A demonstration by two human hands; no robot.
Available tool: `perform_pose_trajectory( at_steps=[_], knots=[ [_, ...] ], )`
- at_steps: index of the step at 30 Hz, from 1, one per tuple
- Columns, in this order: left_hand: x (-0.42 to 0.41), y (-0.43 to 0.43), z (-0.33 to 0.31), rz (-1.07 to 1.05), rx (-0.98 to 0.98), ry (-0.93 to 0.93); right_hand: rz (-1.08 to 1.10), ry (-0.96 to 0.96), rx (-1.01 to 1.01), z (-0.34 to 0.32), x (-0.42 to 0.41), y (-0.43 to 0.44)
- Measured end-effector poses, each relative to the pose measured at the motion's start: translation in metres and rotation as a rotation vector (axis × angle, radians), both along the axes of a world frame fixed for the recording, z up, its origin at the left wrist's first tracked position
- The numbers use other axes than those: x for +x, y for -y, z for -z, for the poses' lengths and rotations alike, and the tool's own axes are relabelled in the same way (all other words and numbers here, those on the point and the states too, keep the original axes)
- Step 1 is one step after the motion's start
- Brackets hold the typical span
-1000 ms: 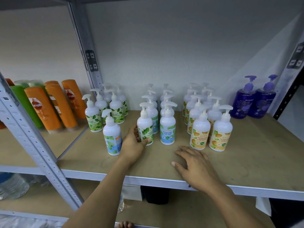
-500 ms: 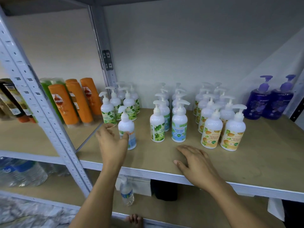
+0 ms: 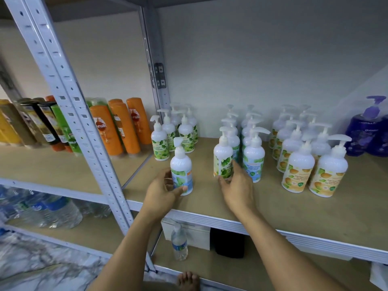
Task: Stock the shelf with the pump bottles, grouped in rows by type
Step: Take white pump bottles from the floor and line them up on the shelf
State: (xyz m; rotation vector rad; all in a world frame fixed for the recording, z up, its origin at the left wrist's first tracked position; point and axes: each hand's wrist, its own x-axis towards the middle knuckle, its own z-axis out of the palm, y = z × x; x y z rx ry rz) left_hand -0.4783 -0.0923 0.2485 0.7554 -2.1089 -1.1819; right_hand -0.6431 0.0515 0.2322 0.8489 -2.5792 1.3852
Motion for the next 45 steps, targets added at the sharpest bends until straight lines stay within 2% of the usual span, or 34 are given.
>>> perform_pose_trajectory(
  at_steps=[11,15,21,24,29,33,37,39,42,43,45],
  knots=[
    [0.024,0.016,0.004,0.048,0.052,-0.018,0.007,-0.029,-0.1,0.008,0.004,0.038],
    [0.019,0.016,0.005,0.035,0.073,-0.024,-0.023,0.047,-0.102,0.001,-0.003,0.045],
    [0.009,0.01,0.005,0.057,0.025,-0.014,-0.32,0.124,-0.053,-0.006,-0.004,0.044],
    [-0.003,0.002,0.003,0.03,-0.033,0.005,-0.493,0.283,-0.118,-0.007,-0.007,0.038],
    [-0.031,-0.019,-0.004,0.049,-0.069,0.017,-0.569,0.429,-0.166,-0.018,-0.011,0.008],
    [-0.05,-0.032,-0.006,0.193,-0.087,0.015,-0.543,0.324,-0.121,-0.014,-0.019,-0.023],
    [-0.058,-0.028,-0.014,0.286,-0.134,0.105,-0.443,0.271,-0.155,-0.005,-0.025,-0.034],
    [-0.054,-0.023,-0.02,0.142,-0.117,0.054,-0.423,0.254,-0.15,-0.002,-0.025,-0.035],
    [-0.049,-0.012,-0.024,-0.218,-0.104,-0.132,-0.423,0.202,-0.126,-0.003,-0.021,-0.034],
    [-0.049,-0.01,-0.023,-0.288,-0.09,-0.164,-0.424,0.184,-0.116,-0.003,-0.019,-0.033],
    [-0.054,-0.008,-0.02,-0.281,-0.009,-0.164,-0.415,0.154,-0.11,-0.004,-0.016,-0.031]
  ],
)
